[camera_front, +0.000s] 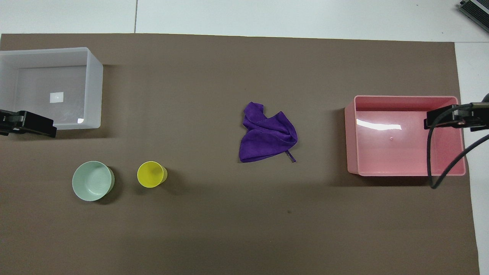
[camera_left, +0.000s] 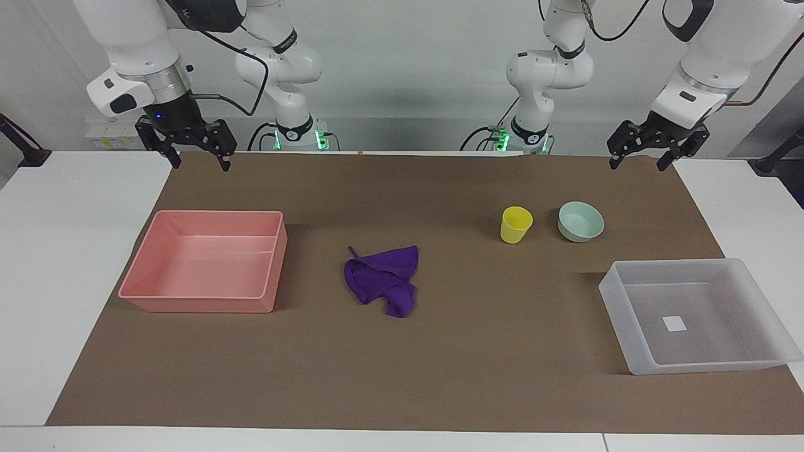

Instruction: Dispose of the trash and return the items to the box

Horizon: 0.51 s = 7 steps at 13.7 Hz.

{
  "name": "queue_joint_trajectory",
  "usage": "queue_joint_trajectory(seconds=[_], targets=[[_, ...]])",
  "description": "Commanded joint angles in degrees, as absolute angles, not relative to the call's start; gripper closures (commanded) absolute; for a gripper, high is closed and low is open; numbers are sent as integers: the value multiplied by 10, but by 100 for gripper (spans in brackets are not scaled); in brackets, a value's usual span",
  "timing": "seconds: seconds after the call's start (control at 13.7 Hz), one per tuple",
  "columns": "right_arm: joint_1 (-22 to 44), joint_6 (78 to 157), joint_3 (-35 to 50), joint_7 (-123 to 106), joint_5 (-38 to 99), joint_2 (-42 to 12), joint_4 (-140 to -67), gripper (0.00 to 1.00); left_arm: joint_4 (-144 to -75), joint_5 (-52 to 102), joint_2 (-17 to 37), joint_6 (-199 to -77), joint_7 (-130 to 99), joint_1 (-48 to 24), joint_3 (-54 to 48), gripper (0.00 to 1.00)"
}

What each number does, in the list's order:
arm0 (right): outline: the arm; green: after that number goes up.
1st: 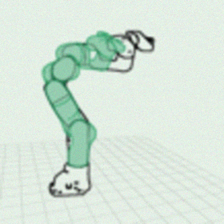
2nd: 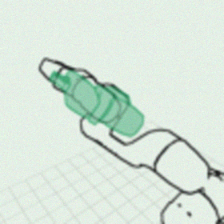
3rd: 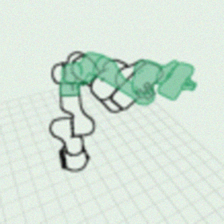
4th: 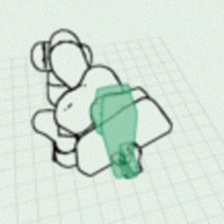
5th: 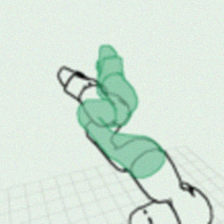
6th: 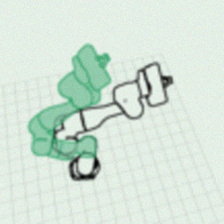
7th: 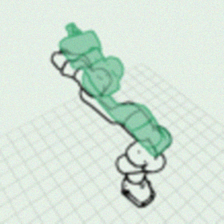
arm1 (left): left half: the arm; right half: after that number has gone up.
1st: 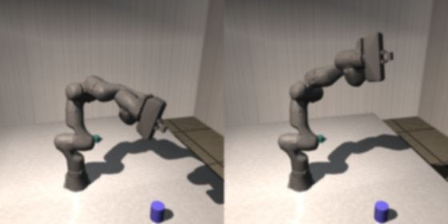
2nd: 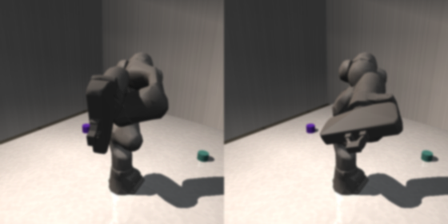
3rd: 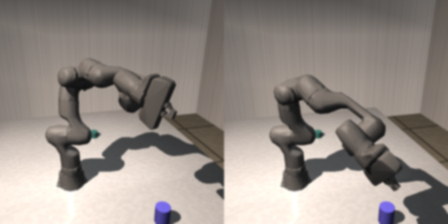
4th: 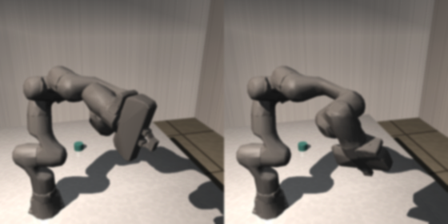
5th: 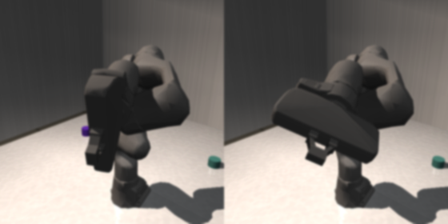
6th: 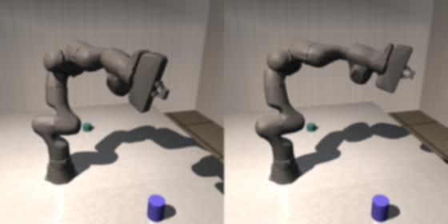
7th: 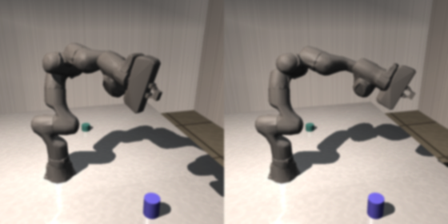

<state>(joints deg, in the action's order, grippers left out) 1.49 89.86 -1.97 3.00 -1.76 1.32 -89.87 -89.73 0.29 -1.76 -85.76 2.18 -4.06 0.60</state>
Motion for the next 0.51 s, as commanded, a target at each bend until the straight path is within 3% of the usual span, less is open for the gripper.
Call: queue_joint_trajectory(seconds=[0.0,0.44], targets=[[12,896,-18,27,-17,15,-898,0,-915,-4,-35,-861,12,-40,5,0],[12,894,-18,25,-18,17,-903,0,-911,-4,-30,-856,20,-39,11,0]])
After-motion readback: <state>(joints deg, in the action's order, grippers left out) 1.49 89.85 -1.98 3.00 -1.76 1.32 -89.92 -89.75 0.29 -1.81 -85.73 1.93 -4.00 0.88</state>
